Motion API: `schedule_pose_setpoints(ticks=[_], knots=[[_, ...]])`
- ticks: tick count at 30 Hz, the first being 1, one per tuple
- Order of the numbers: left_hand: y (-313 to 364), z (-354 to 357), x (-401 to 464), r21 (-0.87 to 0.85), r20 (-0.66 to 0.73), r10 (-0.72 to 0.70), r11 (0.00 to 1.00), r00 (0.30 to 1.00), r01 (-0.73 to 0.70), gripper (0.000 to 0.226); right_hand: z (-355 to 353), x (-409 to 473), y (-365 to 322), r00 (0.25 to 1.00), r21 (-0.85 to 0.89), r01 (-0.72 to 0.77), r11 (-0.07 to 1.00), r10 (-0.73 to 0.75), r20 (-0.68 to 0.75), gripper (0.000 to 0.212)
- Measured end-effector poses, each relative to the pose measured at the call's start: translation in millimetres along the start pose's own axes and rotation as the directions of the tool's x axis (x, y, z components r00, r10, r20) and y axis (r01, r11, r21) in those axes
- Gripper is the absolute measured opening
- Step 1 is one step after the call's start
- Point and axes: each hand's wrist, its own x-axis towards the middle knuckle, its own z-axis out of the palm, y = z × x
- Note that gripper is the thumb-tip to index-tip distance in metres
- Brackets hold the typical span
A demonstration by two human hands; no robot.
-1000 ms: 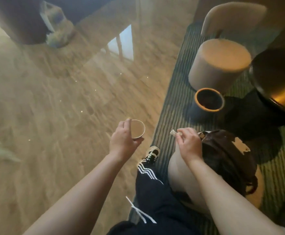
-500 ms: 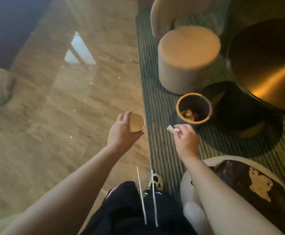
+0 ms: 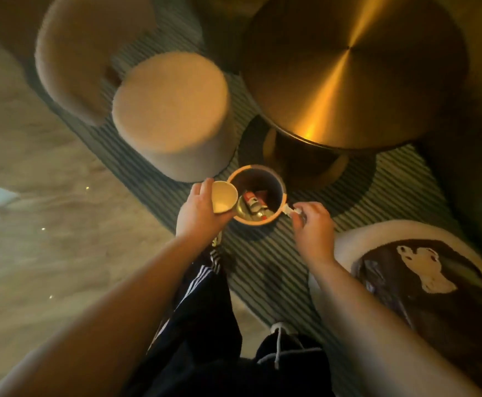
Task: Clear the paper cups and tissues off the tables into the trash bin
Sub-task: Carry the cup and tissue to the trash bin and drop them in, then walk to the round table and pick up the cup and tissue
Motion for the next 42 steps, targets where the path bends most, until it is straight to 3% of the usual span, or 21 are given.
schedule_pose_setpoints(ticks=[8, 14, 19, 23, 25, 27, 30, 35, 39, 42], knots=[[-40.9, -16.1, 154.5, 0.03, 0.3, 0.252, 0.961, 0.92, -0.274, 0.079, 55.5, 61.4, -56.1, 0.945, 0.009, -0.31, 0.951, 0.309, -0.11, 0.018], [-67.2, 38.6, 213.0, -0.016, 0.447, 0.301, 0.944, 0.842, -0.329, 0.083, 111.1, 111.8, -51.7, 0.885, 0.014, -0.452, 0.892, 0.451, -0.118, 0.02], [-101.4, 127.0, 249.1, 0.005, 0.5, 0.238, 0.96, 0.833, -0.278, 0.094, 191.2, 157.2, -2.4, 0.826, 0.117, -0.517, 0.848, 0.53, -0.194, 0.014], [-126.6, 193.1, 267.6, 0.05, 0.549, 0.213, 0.957, 0.808, -0.286, 0.102, 255.5, 179.4, 46.8, 0.832, 0.035, -0.518, 0.855, 0.513, -0.211, 0.011], [-138.1, 214.2, 272.7, 0.085, 0.582, 0.213, 0.944, 0.785, -0.319, 0.107, 278.8, 181.3, 68.0, 0.833, 0.002, -0.541, 0.841, 0.536, -0.14, 0.021], [-147.4, 224.8, 275.1, 0.103, 0.625, 0.19, 0.942, 0.757, -0.32, 0.112, 288.3, 177.2, 78.8, 0.788, 0.046, -0.609, 0.792, 0.61, -0.086, 0.04], [-147.2, 214.3, 267.7, 0.125, 0.628, 0.197, 0.93, 0.753, -0.347, 0.106, 277.7, 157.6, 75.5, 0.789, 0.012, -0.611, 0.791, 0.611, -0.07, 0.052], [-112.6, 142.4, 245.0, 0.062, 0.512, 0.344, 0.899, 0.787, -0.434, 0.08, 212.5, 108.8, 27.7, 0.729, 0.032, -0.683, 0.73, 0.683, -0.035, 0.061], [-69.2, 71.0, 218.9, 0.114, 0.525, 0.345, 0.878, 0.778, -0.465, 0.083, 142.4, 67.0, -16.6, 0.752, 0.061, -0.653, 0.755, 0.656, -0.063, 0.064], [-38.1, 26.6, 196.1, 0.101, 0.496, 0.424, 0.838, 0.758, -0.536, 0.081, 100.6, 37.5, -46.2, 0.748, 0.096, -0.646, 0.757, 0.653, -0.119, 0.062]])
